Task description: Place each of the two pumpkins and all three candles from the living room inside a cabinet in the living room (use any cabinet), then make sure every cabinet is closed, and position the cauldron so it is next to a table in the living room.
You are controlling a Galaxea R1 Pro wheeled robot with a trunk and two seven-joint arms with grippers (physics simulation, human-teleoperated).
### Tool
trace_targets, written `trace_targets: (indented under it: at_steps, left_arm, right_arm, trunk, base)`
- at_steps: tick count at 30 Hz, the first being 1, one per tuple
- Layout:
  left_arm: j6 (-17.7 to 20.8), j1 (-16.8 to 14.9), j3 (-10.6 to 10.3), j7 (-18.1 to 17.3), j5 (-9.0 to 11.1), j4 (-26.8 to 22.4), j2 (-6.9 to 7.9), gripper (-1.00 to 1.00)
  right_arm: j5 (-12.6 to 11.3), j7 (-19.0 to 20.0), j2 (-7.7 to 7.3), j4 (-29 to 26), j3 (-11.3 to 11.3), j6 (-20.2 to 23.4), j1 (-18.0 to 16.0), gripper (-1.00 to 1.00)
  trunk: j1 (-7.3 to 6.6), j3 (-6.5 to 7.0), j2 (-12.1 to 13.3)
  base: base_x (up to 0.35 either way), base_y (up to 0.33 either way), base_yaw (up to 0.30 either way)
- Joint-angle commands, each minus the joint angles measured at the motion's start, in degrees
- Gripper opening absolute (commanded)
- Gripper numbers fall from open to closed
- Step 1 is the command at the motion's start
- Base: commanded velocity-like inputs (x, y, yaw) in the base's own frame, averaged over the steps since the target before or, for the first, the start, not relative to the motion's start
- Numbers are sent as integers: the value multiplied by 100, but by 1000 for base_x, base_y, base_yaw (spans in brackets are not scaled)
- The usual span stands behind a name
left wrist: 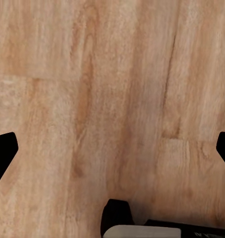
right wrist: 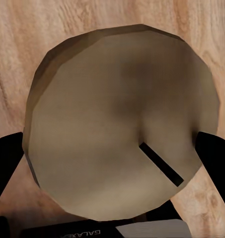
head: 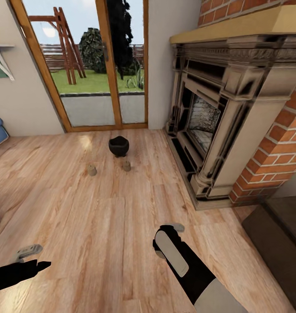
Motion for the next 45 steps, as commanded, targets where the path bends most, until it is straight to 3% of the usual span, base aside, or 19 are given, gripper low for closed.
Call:
trace_targets:
  at_steps: [1,5,9,32,45]
  left_arm:
    - [0,0,-1,0,0,0,0,100]
    - [0,0,-4,0,0,0,-7,100]
    - [0,0,-11,0,0,0,-17,100]
    - [-7,0,-12,0,0,0,-18,100]
    - [-35,0,-20,9,-1,0,-18,100]
  right_arm:
    - [1,1,0,1,1,2,0,-100]
    - [5,5,0,2,147,9,-1,-100]
    - [2,26,0,9,555,-2,-1,-100]
    - [1,62,0,25,596,-7,-1,-100]
    - [1,62,0,29,603,-7,0,-100]
  trunk:
    - [-23,18,42]
    - [-110,90,202]
    - [-198,162,362]
    - [-703,575,1285]
    - [-703,575,1285]
  base:
    - [0,0,-284]
    - [0,0,-153]
    - [0,0,-28]
    - [0,0,13]
    - [12,0,209]
